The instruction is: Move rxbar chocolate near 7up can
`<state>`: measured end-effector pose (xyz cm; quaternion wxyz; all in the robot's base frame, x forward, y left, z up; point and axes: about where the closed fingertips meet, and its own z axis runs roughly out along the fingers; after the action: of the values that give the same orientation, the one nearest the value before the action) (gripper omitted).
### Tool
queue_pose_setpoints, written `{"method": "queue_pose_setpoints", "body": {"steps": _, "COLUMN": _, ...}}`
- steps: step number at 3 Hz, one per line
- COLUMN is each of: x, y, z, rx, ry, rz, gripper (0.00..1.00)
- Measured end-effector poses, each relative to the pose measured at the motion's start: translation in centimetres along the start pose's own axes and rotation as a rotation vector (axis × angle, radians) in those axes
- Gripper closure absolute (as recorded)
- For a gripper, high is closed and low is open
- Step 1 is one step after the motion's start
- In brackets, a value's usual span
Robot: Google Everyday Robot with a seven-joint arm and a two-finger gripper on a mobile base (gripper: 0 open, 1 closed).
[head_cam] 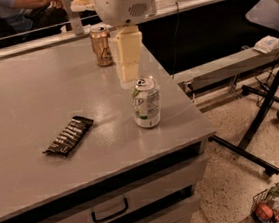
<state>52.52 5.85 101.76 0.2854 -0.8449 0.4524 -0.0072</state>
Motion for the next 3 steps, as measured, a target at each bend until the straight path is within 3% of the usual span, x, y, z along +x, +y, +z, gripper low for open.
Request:
{"method": "queue_pose_setpoints", "body": {"steps": 1, "x": -1.7, "y": -1.2, "z": 2.2, "rx": -0.044, "ry": -0.047, "rz": -0.053, "gripper": 0.0}}
{"method": "queue_pose_setpoints", "body": {"steps": 2, "x": -3.4, "y": -1.0, "z": 4.8, "rx": -0.11, "ry": -0.101, "rz": -0.114, "gripper": 0.0}}
{"method": "queue_pose_setpoints", "body": {"steps": 3, "x": -4.4, "y": 1.1, "z": 9.0, "rx": -0.204, "ry": -0.125, "rz": -0.151, "gripper": 0.0}}
